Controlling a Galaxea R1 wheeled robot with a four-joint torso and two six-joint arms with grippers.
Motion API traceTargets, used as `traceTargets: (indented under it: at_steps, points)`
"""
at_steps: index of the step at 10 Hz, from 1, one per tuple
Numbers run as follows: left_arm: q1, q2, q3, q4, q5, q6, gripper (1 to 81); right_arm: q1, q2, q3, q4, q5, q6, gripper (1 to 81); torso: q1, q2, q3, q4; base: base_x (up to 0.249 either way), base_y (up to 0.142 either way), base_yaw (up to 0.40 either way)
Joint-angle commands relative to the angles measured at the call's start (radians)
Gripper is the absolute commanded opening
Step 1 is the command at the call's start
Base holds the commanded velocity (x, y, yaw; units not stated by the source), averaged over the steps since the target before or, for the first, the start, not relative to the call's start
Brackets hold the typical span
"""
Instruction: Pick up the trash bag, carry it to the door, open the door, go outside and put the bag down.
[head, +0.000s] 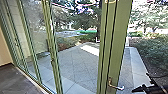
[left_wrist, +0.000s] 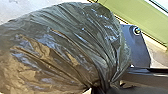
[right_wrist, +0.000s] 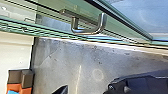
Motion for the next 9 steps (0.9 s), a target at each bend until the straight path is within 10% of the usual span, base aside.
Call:
traceTargets:
  at_steps: [1,9]
  points:
    - [-0.053,0.0,0.004,-0.004,0.058,0.0,1.0,0.096,0.039,-0.038,-0.012,0.059,0.056,81.1,0.0,0.0,0.0,0.0,0.0,0.0,0.0]
    - [-0.055,0.004,-0.004,-0.004,0.058,-0.013,1.0,0.038,0.192,-0.203,-0.01,0.193,0.22,81.1,0.001,0.0,-0.001,0.0,0.0,0.0,0.0]
